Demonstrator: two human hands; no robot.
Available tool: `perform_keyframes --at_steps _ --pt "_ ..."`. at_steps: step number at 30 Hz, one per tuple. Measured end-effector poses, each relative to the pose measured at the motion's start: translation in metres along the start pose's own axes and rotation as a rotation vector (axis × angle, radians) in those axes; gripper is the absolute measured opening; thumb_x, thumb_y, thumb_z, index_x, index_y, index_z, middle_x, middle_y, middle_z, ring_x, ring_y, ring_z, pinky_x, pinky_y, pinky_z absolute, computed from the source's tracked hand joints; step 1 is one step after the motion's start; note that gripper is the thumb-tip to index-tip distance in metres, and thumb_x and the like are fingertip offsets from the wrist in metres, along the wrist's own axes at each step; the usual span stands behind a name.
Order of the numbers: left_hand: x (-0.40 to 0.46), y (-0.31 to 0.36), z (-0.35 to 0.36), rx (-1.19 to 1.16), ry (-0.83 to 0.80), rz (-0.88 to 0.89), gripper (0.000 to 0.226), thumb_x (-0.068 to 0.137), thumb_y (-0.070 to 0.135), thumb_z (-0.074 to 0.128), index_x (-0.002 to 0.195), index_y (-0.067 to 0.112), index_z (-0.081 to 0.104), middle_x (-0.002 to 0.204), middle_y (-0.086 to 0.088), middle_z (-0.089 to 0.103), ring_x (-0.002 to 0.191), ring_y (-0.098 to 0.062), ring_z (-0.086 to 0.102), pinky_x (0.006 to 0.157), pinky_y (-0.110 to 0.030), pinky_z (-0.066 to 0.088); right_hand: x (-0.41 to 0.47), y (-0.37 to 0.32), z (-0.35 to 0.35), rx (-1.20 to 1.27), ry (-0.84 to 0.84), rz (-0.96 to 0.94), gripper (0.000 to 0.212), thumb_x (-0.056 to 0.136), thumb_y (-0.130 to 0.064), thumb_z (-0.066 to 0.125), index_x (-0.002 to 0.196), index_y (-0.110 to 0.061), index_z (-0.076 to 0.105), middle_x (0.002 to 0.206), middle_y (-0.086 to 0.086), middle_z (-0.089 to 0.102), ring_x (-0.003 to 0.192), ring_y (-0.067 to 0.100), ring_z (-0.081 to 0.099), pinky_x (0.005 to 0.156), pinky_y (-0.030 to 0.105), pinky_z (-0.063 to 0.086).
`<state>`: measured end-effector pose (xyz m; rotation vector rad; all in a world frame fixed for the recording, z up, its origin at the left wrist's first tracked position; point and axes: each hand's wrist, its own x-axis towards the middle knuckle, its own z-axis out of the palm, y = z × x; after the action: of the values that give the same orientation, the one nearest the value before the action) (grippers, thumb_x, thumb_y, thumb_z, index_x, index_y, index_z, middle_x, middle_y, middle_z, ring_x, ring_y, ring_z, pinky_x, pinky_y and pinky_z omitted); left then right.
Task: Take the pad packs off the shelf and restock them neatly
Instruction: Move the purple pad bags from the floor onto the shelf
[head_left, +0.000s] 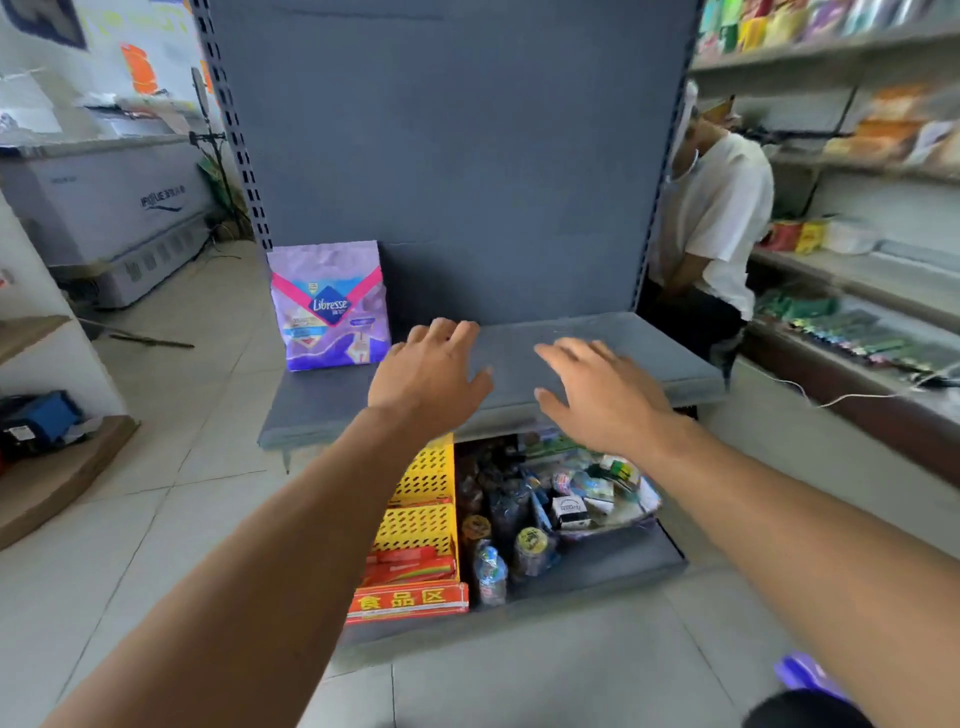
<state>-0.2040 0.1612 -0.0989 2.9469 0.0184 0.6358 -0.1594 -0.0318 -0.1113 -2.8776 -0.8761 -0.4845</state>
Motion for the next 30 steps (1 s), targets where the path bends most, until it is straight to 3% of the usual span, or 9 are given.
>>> perform_keyframes --at_steps 9,18,22,27,30 --pt "-0.015 0.206 0.097 -0.054 -0.301 0.300 0.050 0.093 0.049 0.045 0.137 0.026 0.042 0.138 -0.004 0.048 0.128 -0.028 0.044 0.098 -0.044 0.042 -0.164 0.173 0.006 -0.023 -0.139 0.365 0.056 0.096 -0.047 0.044 0.146 -0.025 0.036 0.139 0.006 0.049 0.123 0.031 0.050 0.092 0.043 0.046" --pt "-0.056 0.384 0.277 -0.136 -0.707 0.498 0.050 0.096 0.049 0.044 0.141 0.028 0.038 0.142 -0.001 0.045 0.129 -0.025 0.045 0.099 -0.041 0.042 -0.328 0.314 0.132 0.228 -0.316 0.827 0.054 0.096 -0.043 0.046 0.143 -0.018 0.038 0.139 0.011 0.049 0.124 0.032 0.048 0.095 0.044 0.046" --pt "-0.095 0.430 0.368 -0.139 -0.934 0.567 0.051 0.096 0.051 0.045 0.141 0.030 0.036 0.140 0.000 0.046 0.126 -0.022 0.047 0.099 -0.037 0.043 -0.410 0.338 0.203 0.378 -0.347 1.087 0.049 0.098 -0.038 0.048 0.138 -0.011 0.043 0.135 0.016 0.051 0.124 0.033 0.049 0.098 0.042 0.043" --pt "-0.152 0.467 0.463 -0.170 -1.185 0.616 0.052 0.095 0.048 0.050 0.141 0.025 0.040 0.143 0.001 0.047 0.127 -0.020 0.049 0.097 -0.032 0.041 -0.491 0.322 0.287 0.660 -0.424 1.537 0.039 0.096 -0.032 0.050 0.124 -0.006 0.048 0.121 0.016 0.059 0.112 0.035 0.056 0.085 0.033 0.042" --pt "-0.183 0.478 0.509 -0.175 -1.312 0.628 0.058 0.095 0.041 0.055 0.145 0.020 0.035 0.144 -0.005 0.045 0.129 -0.023 0.047 0.100 -0.033 0.039 -0.519 0.299 0.330 0.798 -0.424 1.702 0.029 0.093 -0.026 0.052 0.115 -0.006 0.053 0.109 0.014 0.063 0.103 0.033 0.060 0.076 0.029 0.040"
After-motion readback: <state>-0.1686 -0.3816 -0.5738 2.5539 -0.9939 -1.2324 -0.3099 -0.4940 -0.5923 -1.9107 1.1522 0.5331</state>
